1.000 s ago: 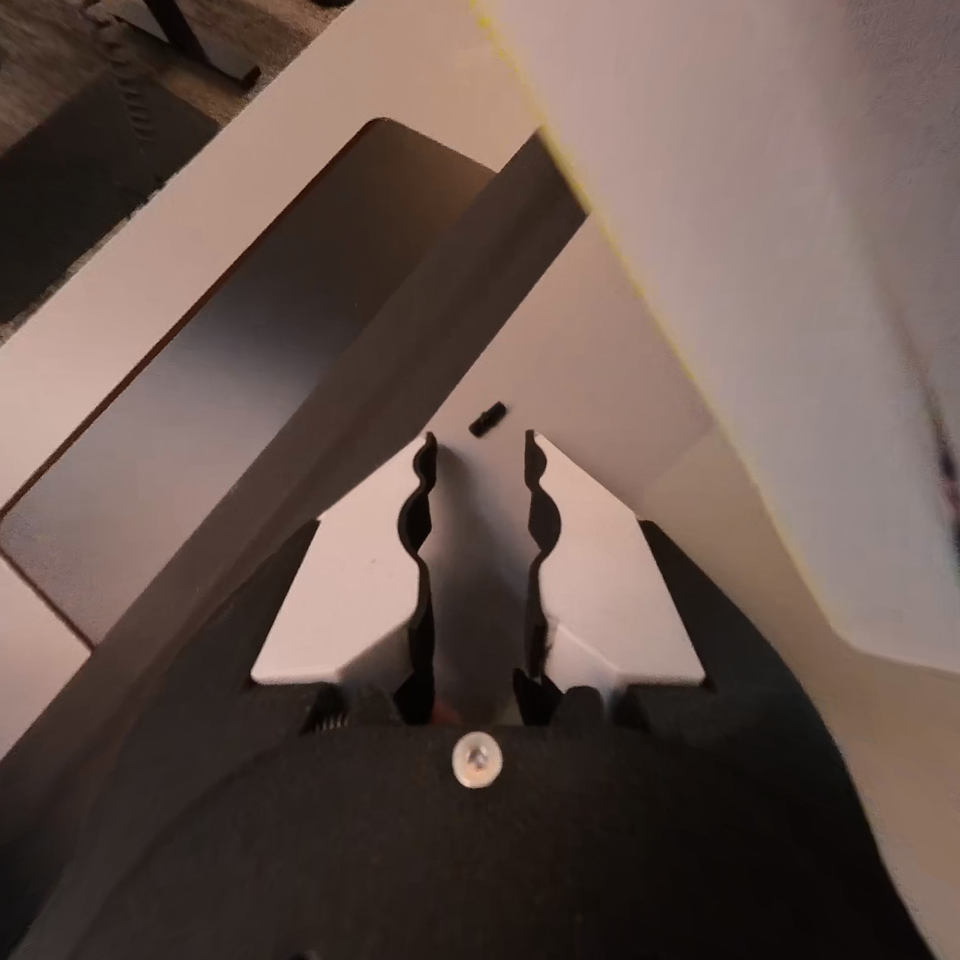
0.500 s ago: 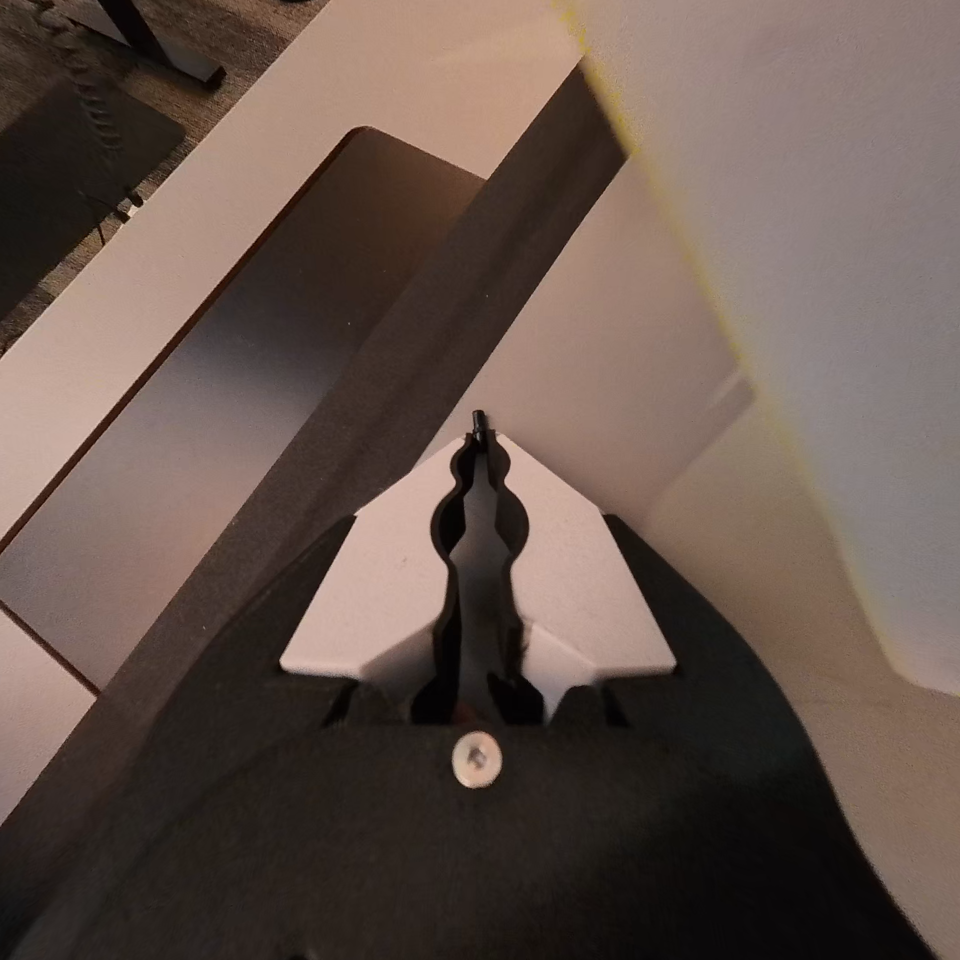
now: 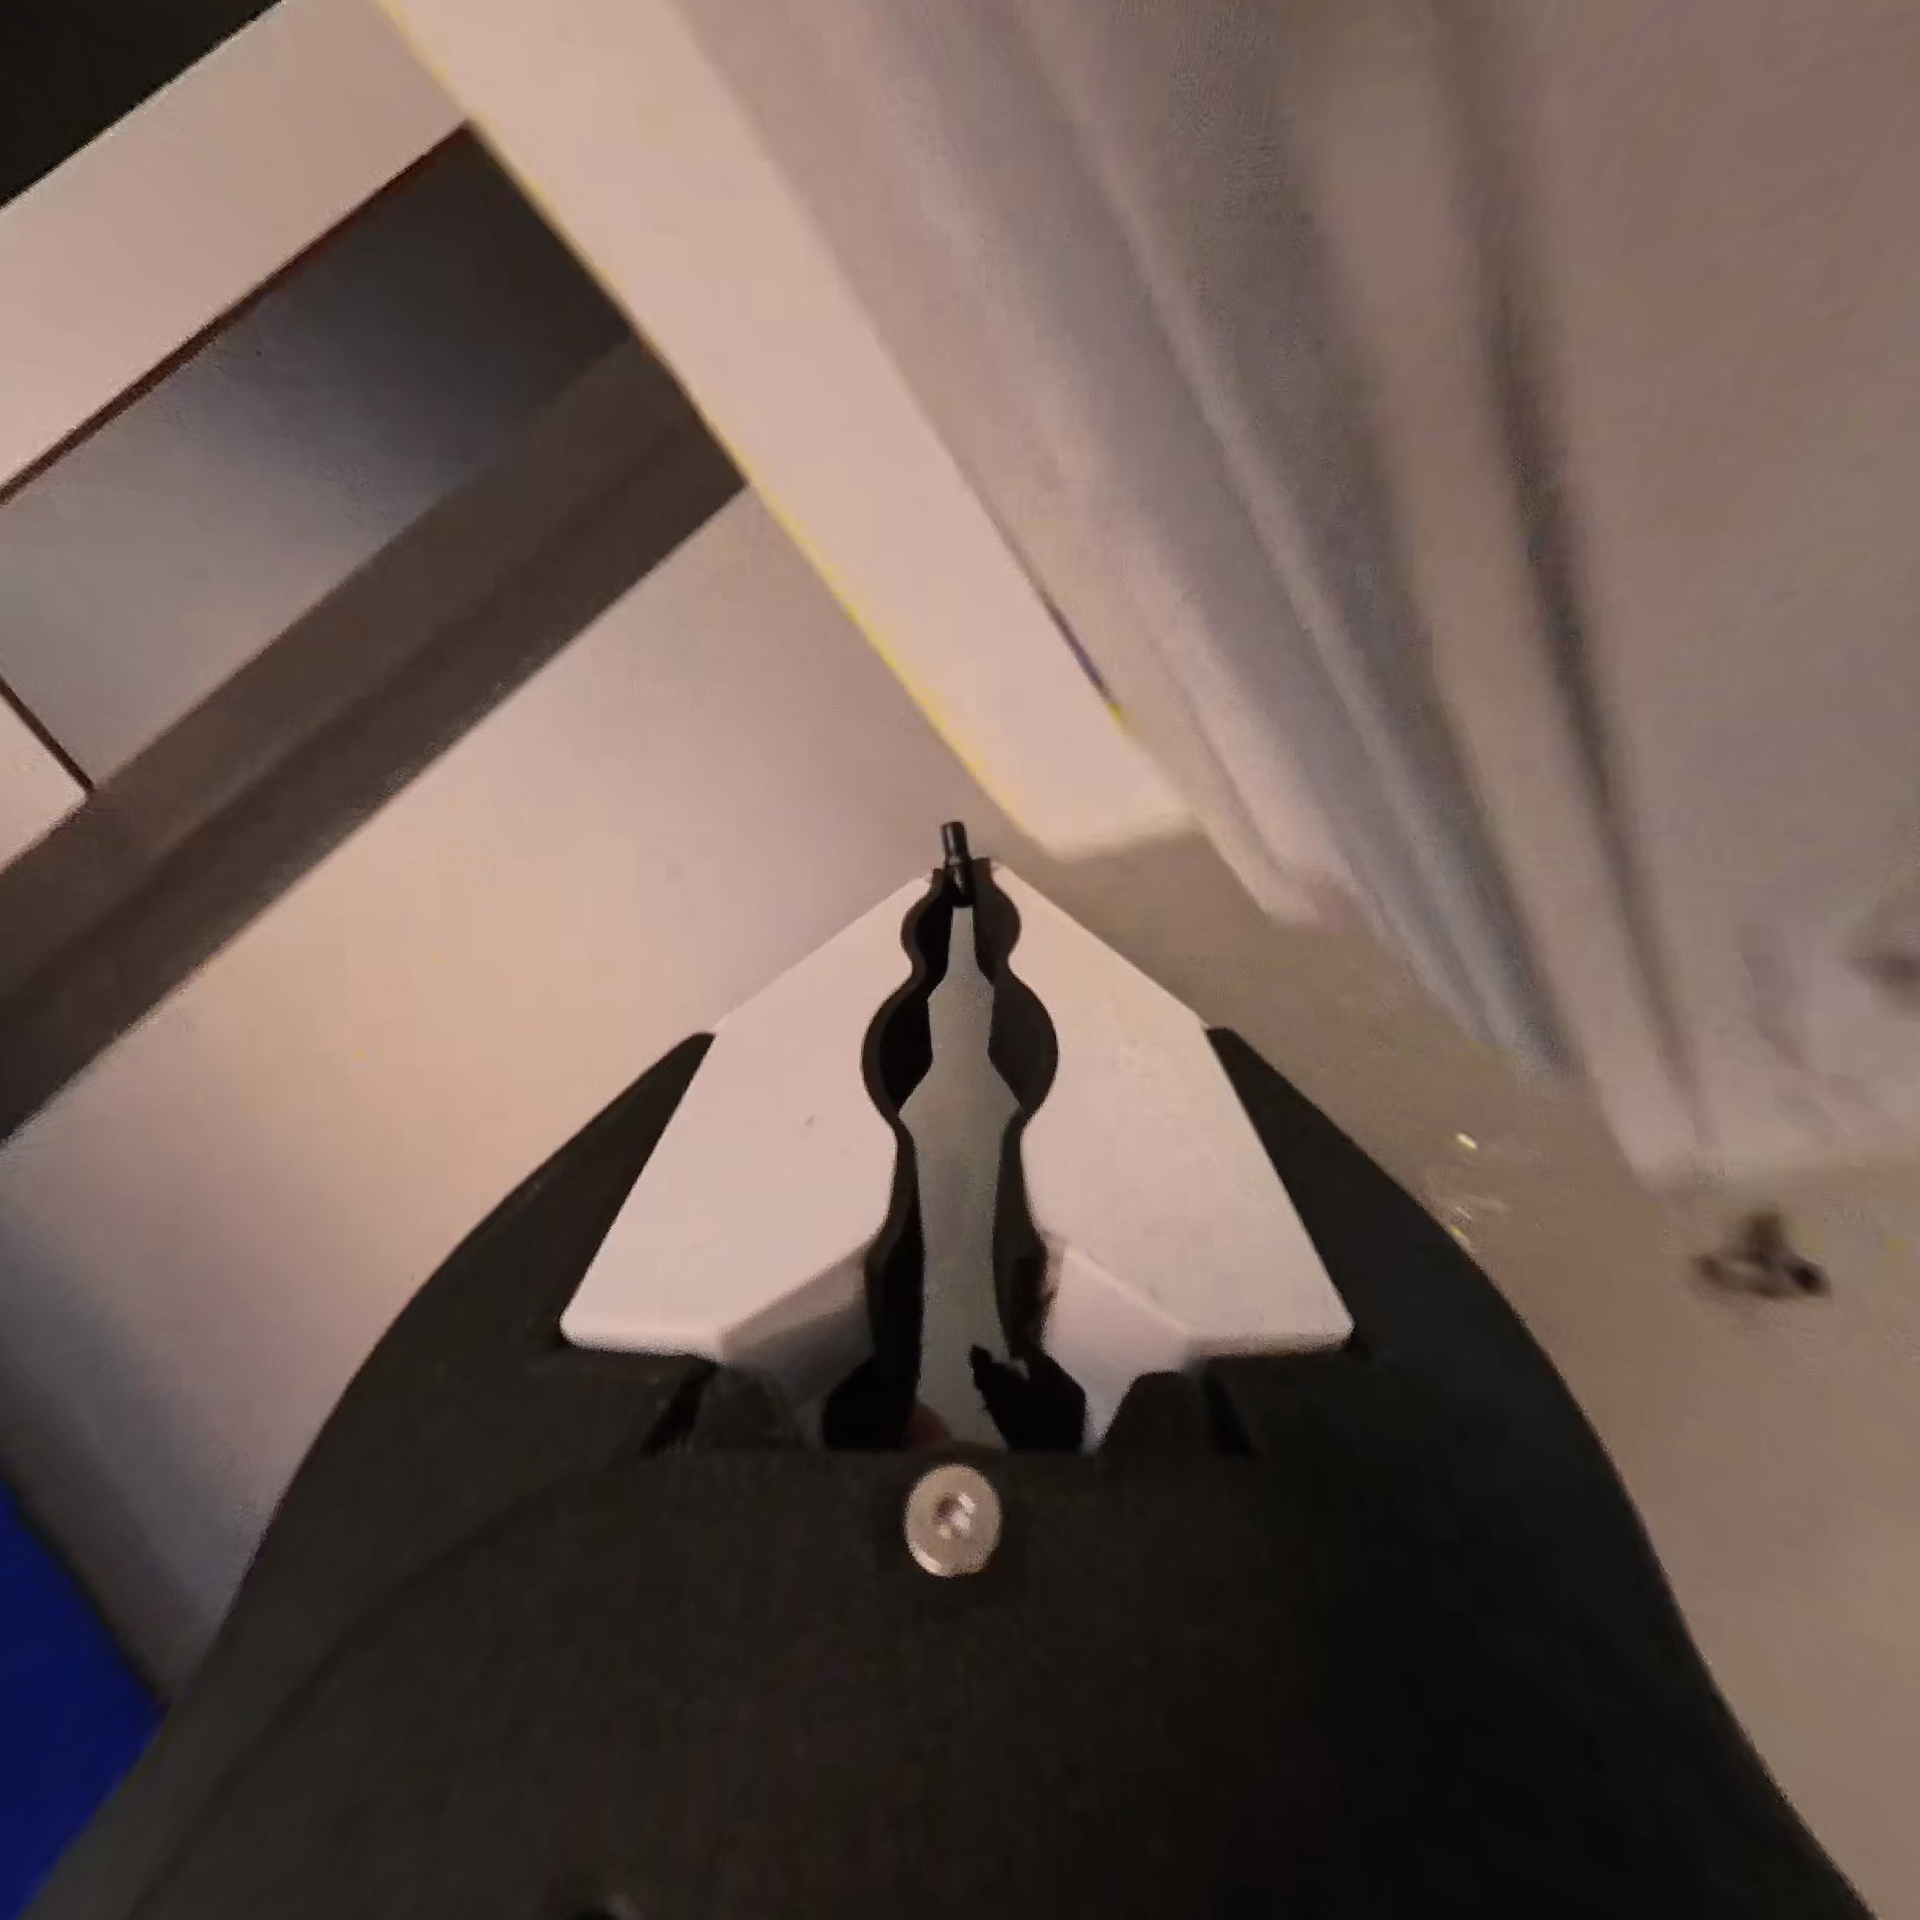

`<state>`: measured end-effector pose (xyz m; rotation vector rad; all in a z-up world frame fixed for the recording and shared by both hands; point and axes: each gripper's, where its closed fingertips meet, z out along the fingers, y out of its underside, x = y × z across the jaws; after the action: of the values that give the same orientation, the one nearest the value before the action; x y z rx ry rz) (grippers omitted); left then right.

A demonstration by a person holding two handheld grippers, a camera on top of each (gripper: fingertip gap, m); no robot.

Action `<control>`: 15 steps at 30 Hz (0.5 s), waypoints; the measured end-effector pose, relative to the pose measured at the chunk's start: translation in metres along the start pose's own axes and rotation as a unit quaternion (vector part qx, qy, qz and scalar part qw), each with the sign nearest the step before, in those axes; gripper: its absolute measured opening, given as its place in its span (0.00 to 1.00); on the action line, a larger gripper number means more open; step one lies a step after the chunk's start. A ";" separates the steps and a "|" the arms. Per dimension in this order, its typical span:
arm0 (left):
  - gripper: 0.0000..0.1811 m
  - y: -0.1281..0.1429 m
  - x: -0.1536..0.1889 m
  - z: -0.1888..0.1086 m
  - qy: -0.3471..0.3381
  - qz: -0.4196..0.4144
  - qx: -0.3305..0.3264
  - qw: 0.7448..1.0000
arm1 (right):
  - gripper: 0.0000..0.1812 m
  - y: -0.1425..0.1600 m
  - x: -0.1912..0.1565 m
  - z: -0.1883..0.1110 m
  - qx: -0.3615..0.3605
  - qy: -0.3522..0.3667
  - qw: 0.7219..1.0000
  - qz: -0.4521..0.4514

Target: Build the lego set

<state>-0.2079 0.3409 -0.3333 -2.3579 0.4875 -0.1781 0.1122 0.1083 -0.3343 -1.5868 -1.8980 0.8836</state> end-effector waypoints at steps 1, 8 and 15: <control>0.01 0.005 0.006 -0.006 0.006 -0.010 0.006 1.000 | 0.17 0.001 0.000 -0.002 -0.001 0.005 1.000 -0.005; 0.01 0.045 0.039 -0.047 -0.007 -0.049 0.018 0.999 | 0.21 0.005 -0.008 -0.022 0.003 0.026 1.000 -0.017; 0.01 0.059 0.084 -0.093 -0.017 -0.052 0.056 0.997 | 0.22 0.015 -0.001 -0.054 0.015 0.068 0.998 -0.001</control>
<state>-0.1721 0.2100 -0.3056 -2.2744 0.3297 -0.2087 0.1623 0.1175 -0.3098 -1.5848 -1.7849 0.7785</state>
